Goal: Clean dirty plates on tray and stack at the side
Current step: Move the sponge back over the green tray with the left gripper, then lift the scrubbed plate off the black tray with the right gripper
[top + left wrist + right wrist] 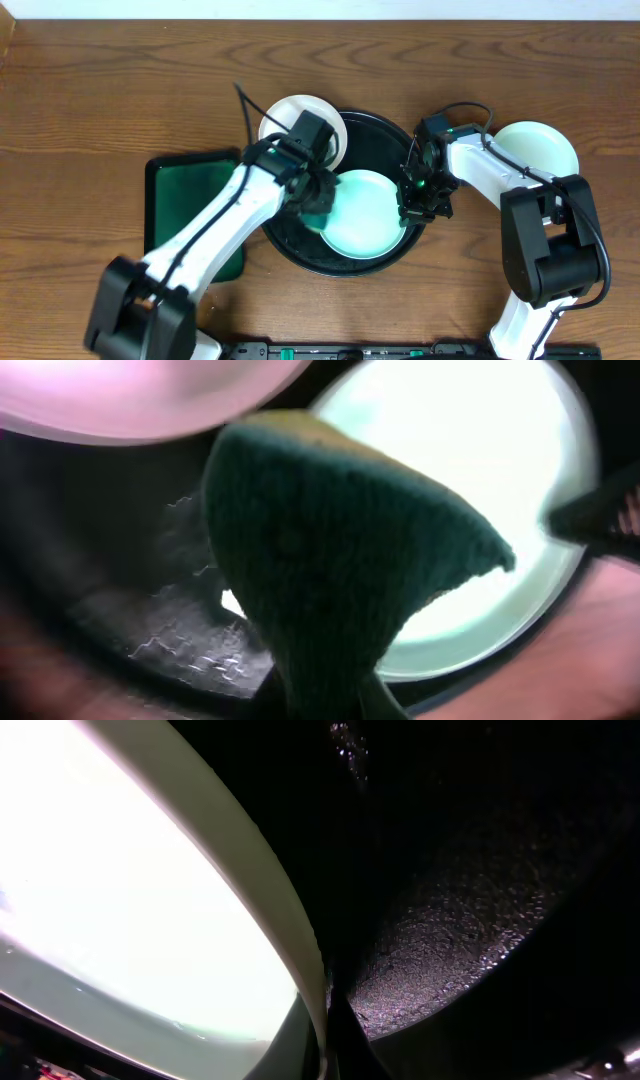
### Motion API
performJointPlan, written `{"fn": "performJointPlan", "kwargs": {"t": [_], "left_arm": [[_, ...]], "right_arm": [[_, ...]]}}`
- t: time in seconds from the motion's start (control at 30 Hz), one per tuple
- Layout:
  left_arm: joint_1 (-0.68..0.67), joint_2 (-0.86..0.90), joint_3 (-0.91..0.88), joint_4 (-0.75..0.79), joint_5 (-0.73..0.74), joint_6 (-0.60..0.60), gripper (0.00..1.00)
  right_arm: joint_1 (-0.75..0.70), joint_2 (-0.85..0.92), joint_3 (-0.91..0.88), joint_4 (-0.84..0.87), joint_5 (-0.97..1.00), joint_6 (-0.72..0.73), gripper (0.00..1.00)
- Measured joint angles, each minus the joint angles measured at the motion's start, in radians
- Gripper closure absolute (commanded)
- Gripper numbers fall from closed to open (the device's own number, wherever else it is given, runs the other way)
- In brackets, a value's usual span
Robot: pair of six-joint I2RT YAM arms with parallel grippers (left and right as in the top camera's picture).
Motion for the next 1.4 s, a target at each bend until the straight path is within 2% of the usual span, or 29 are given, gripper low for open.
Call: {"fn": "performJointPlan", "kwargs": {"t": [0.13,0.27,0.6,0.83,1.4], "left_arm": [[0.027,-0.036,0.000,-0.101,-0.132,-0.014,0.93],[0.126,-0.037,0.000,-0.143,-0.188,-0.017,0.93],[0.472,-0.037,0.000,-0.145,-0.215,-0.016,0.93],[0.684,-0.027,0.000,-0.121,-0.160,-0.012,0.92],[0.719,0.126,-0.004,-0.098,-0.094,-0.008,0.93]], "right_arm": [[0.000,0.000,0.000,0.005,0.000,0.000,0.99],[0.000,0.000,0.000,0.006,0.000,0.000,0.99],[0.000,0.000,0.000,0.005,0.000,-0.001,0.99],[0.000,0.000,0.000,0.006,0.000,-0.001,0.99],[0.000,0.000,-0.002,0.025,0.000,-0.001,0.98]]}}
